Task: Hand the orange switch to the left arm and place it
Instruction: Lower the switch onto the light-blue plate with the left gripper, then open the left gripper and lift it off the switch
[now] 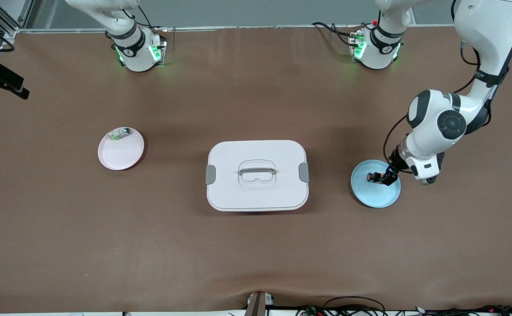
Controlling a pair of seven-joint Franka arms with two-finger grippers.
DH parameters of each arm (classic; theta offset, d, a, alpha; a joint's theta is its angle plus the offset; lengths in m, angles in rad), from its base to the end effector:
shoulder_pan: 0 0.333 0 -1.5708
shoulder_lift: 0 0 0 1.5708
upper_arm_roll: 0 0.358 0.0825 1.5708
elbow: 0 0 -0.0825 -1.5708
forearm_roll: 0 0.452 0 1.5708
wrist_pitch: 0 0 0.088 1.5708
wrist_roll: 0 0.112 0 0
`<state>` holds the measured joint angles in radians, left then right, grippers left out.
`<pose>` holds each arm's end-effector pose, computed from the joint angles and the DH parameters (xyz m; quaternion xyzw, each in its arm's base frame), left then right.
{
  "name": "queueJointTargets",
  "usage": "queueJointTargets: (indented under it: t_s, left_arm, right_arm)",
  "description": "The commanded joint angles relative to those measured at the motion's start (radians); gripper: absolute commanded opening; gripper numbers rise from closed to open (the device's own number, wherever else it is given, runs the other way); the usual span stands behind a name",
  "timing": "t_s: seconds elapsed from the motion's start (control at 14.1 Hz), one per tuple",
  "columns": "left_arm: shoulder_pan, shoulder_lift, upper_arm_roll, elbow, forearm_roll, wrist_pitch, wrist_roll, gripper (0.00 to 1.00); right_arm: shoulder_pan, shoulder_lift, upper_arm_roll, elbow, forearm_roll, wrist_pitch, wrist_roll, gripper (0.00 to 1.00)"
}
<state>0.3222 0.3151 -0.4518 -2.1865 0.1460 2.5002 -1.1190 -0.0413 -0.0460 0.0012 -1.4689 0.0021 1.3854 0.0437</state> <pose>0.6112 -0.0806 0.2416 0.9011 0.4327 0.0014 0.0294 0.5841 -0.0231 0.7274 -0.9990 0.0417 0.0188 0.0010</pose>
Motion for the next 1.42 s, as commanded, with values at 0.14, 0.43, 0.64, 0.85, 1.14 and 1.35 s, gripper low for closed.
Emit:
queueJointTargets:
  t_s: [0.14, 0.43, 0.64, 0.85, 1.14, 1.35]
  left_arm:
    - [-0.009, -0.066, 0.008, -0.025, -0.092, -0.076, 0.614, 1.0]
    - [-0.003, -0.1, 0.031, -0.009, -0.097, -0.165, 1.031, 1.0]
    - [0.0, -0.154, 0.042, 0.06, -0.098, -0.303, 1.039, 1.0]
    - [0.005, -0.197, 0.042, 0.186, -0.103, -0.478, 1.03, 1.0]
    - [0.006, -0.212, 0.041, 0.385, -0.102, -0.731, 1.025, 1.0]
    - [0.014, -0.22, 0.039, 0.491, -0.094, -0.831, 1.035, 1.0]
  right_arm:
    - [0.009, 0.008, -0.004, 0.015, -0.01, 0.003, 0.015, 1.0]
    - [0.011, 0.008, -0.004, 0.012, -0.01, 0.011, 0.015, 1.0]
    - [0.011, 0.008, -0.004, 0.012, -0.013, 0.012, 0.013, 1.0]
    - [0.009, 0.008, -0.004, 0.012, -0.013, 0.015, 0.012, 1.0]
    - [0.009, 0.008, -0.004, 0.012, -0.013, 0.017, 0.013, 1.0]
    - [0.011, 0.008, -0.003, 0.012, -0.01, 0.03, 0.013, 1.0]
